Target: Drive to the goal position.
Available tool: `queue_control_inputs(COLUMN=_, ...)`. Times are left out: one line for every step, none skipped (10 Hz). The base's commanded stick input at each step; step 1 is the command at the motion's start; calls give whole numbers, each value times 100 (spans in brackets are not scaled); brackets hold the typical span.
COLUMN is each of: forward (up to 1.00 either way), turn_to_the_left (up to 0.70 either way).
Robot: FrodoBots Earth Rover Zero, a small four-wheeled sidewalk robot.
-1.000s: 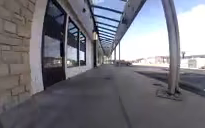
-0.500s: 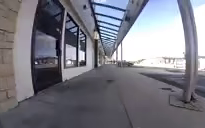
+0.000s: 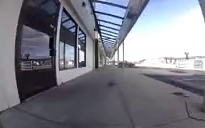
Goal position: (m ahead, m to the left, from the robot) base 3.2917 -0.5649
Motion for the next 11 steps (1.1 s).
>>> queue_control_inputs(forward=85, turn_to_the_left=0)
queue_control_inputs(forward=85, turn_to_the_left=0)
queue_control_inputs(forward=85, turn_to_the_left=0)
queue_control_inputs(forward=85, turn_to_the_left=0)
queue_control_inputs(forward=85, turn_to_the_left=0)
queue_control_inputs(forward=85, turn_to_the_left=0)
queue_control_inputs(forward=85, turn_to_the_left=0)
queue_control_inputs(forward=85, turn_to_the_left=0)
queue_control_inputs(forward=85, turn_to_the_left=0)
queue_control_inputs(forward=85, turn_to_the_left=0)
queue_control_inputs(forward=85, turn_to_the_left=0)
